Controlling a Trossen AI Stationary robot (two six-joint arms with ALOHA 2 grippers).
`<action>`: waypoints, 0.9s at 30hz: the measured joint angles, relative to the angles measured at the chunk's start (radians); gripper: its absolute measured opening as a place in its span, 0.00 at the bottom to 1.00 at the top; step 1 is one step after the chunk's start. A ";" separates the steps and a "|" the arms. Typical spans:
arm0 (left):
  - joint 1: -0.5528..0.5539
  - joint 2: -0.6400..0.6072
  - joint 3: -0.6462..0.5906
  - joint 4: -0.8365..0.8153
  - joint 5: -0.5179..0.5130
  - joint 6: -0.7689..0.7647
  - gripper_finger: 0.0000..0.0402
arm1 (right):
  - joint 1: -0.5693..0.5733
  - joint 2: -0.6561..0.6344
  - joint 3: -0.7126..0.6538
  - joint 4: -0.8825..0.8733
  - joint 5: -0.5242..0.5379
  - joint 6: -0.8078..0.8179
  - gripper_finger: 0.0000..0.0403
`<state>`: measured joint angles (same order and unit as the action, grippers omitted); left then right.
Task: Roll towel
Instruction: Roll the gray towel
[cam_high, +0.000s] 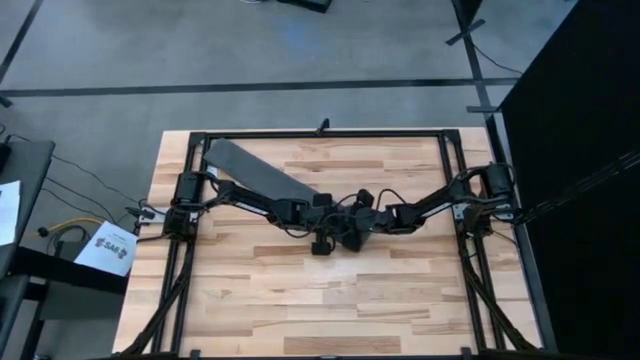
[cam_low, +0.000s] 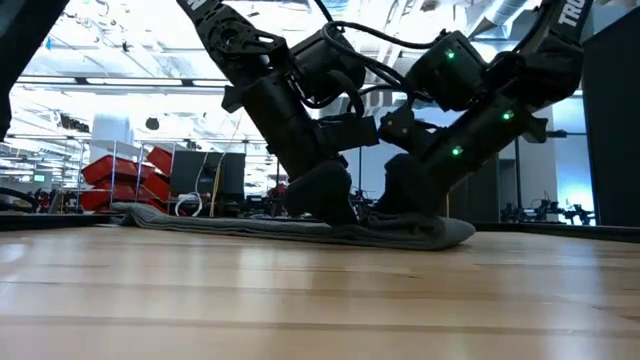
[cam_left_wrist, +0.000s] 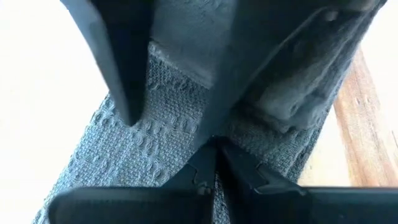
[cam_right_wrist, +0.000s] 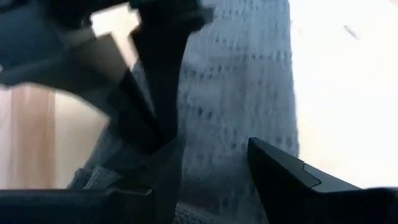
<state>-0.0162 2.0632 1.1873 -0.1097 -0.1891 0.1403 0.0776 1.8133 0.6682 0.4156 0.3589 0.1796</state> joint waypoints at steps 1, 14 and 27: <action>0.000 0.000 0.000 0.000 -0.001 0.001 0.01 | 0.005 0.001 0.000 -0.007 -0.006 0.000 0.42; 0.001 0.000 0.000 -0.005 -0.013 0.020 0.01 | 0.061 -0.010 0.001 -0.076 -0.039 0.007 0.42; 0.002 0.000 0.001 -0.014 -0.018 0.020 0.01 | 0.098 -0.098 -0.003 -0.253 -0.063 0.059 0.42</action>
<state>-0.0144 2.0628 1.1881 -0.1236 -0.2073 0.1600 0.1761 1.7153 0.6647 0.1628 0.2958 0.2386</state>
